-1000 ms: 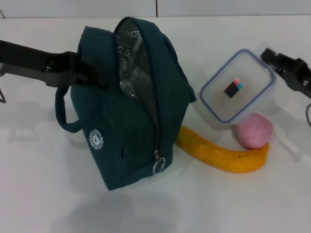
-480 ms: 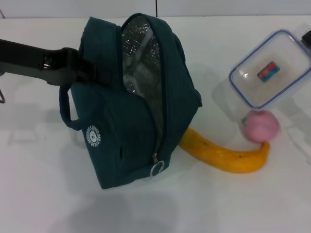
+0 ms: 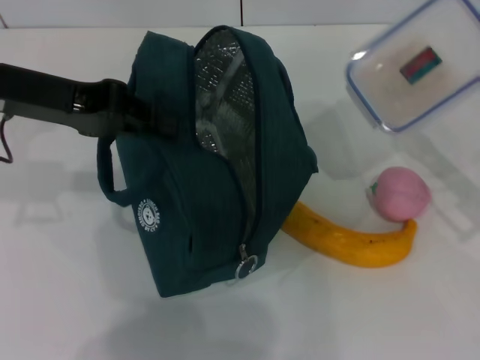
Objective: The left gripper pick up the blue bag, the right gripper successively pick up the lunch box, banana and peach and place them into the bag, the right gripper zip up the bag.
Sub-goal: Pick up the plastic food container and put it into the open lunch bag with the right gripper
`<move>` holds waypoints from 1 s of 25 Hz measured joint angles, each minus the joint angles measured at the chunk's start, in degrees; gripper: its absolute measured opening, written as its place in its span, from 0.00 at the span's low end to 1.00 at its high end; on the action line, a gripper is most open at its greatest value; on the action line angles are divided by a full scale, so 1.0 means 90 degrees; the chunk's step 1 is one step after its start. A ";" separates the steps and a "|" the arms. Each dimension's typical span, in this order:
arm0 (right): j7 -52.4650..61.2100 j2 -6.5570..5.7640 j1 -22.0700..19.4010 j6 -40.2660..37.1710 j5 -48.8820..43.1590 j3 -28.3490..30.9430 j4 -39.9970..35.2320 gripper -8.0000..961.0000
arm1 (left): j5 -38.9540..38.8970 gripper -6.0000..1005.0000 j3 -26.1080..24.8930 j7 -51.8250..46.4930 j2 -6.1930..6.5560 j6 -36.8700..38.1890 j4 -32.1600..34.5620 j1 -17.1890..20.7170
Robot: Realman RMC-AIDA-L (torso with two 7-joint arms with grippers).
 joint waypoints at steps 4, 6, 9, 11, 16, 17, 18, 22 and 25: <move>0.0188 0.0044 0.0379 -0.0138 0.0024 -0.0018 0.0047 0.14 | 0.0005 0.04 0.0149 -0.0008 -0.0018 0.0000 -0.0006 -0.0014; 0.0238 0.0063 0.0624 -0.0183 0.0025 -0.0055 0.0059 0.14 | 0.0005 0.04 0.0192 -0.0023 -0.0022 -0.0001 -0.0007 -0.0022; 0.0304 0.0072 0.1056 -0.0295 0.0008 -0.0145 0.0142 0.14 | 0.0005 0.04 0.0209 -0.0033 -0.0025 -0.0002 -0.0007 -0.0040; 0.0332 0.0072 0.1365 -0.0349 0.0007 -0.0230 0.0232 0.14 | 0.0005 0.04 0.0210 -0.0033 -0.0058 -0.0008 -0.0042 -0.0091; 0.0364 0.0071 0.1978 -0.0362 -0.0007 -0.0551 0.0455 0.15 | 0.0006 0.04 0.0301 -0.0031 -0.0085 -0.0021 -0.0268 -0.0208; 0.0368 0.0071 0.2060 -0.0341 -0.0015 -0.0593 0.0480 0.15 | 0.0006 0.04 0.0341 -0.0025 -0.0090 -0.0028 -0.0327 -0.0236; 0.0369 0.0070 0.2098 -0.0318 -0.0019 -0.0612 0.0492 0.15 | 0.0006 0.04 0.0365 -0.0009 -0.0103 -0.0031 -0.0377 -0.0266; 0.0318 0.0067 0.2171 -0.0061 -0.0026 -0.0852 0.0449 0.15 | 0.0005 0.04 0.0383 0.0105 -0.0169 -0.0041 -0.0519 -0.0363; 0.0248 0.0068 0.2144 0.0298 -0.0031 -0.1190 0.0423 0.15 | -0.0006 0.04 0.0309 0.0150 -0.0162 -0.0053 -0.0523 -0.0364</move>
